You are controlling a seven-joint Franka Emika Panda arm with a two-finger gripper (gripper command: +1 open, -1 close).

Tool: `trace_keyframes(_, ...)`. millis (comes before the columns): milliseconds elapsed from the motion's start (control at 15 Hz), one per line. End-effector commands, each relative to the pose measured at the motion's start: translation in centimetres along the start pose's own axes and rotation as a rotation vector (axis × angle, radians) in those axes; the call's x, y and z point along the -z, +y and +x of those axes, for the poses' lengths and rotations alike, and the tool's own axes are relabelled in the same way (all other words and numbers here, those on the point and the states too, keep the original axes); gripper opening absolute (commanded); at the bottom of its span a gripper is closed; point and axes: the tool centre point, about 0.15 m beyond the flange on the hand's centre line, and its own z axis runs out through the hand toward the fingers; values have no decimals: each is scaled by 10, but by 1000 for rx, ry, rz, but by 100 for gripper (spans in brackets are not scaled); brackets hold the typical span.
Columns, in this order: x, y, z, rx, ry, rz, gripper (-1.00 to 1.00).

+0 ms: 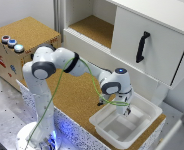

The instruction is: Put the purple block inside the box

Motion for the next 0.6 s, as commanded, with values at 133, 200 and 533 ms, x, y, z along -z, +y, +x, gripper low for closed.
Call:
trace_keyframes(133,-14,-18,-10,-105,-95,-86,-100)
trace_keyframes(200,-15,-13,-21,-132,-134,-79,-100)
trace_keyframes(533,23,-10,-51,-106,-40,-25,100)
